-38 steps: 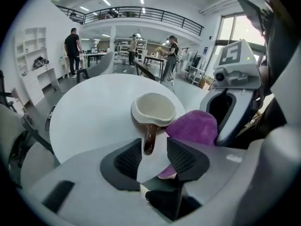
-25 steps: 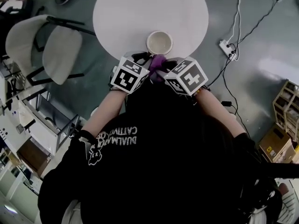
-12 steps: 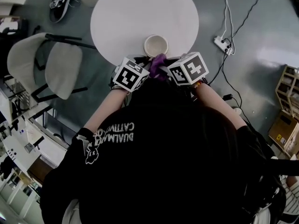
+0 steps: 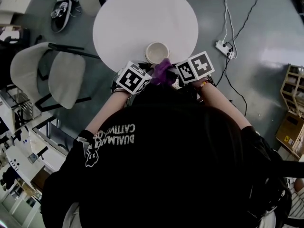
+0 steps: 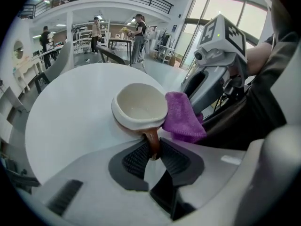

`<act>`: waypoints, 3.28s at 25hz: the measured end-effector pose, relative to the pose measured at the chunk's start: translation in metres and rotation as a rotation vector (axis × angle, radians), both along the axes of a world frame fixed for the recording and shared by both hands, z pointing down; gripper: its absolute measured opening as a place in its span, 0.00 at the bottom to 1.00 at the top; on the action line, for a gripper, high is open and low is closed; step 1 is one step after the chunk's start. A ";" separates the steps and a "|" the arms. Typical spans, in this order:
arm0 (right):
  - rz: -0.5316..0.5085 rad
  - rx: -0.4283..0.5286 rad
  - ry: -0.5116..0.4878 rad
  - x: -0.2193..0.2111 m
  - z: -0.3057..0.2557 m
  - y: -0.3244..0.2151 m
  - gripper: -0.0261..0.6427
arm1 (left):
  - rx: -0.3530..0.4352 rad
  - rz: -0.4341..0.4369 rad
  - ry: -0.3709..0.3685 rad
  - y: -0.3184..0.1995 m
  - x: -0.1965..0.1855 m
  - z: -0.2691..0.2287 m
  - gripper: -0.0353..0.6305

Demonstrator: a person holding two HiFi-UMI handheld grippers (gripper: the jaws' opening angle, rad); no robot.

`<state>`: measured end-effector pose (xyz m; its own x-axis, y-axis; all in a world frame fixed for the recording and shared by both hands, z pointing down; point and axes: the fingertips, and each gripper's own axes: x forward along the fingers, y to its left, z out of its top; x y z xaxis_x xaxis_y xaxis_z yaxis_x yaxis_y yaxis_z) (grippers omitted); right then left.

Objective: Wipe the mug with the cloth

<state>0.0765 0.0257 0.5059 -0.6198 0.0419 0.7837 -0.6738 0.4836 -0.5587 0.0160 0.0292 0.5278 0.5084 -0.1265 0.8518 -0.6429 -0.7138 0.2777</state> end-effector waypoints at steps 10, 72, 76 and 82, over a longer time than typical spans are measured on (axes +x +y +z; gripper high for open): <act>0.065 0.040 0.068 0.020 0.004 -0.019 0.17 | -0.015 0.037 -0.006 0.000 -0.001 0.000 0.16; 0.461 0.227 0.242 0.001 -0.002 -0.110 0.15 | -0.051 0.220 0.344 -0.001 -0.021 -0.008 0.17; 0.403 0.236 0.231 -0.008 -0.002 -0.115 0.15 | -0.061 0.233 0.311 0.005 -0.024 -0.004 0.17; 0.240 0.302 0.242 -0.023 -0.010 -0.122 0.15 | -0.039 0.189 0.304 0.006 -0.022 -0.005 0.17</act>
<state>0.0535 -0.0965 0.4963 -0.3814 -0.3327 0.8625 -0.8804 0.4151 -0.2292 -0.0057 0.0355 0.5225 0.7509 0.0236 0.6600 -0.3839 -0.7976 0.4653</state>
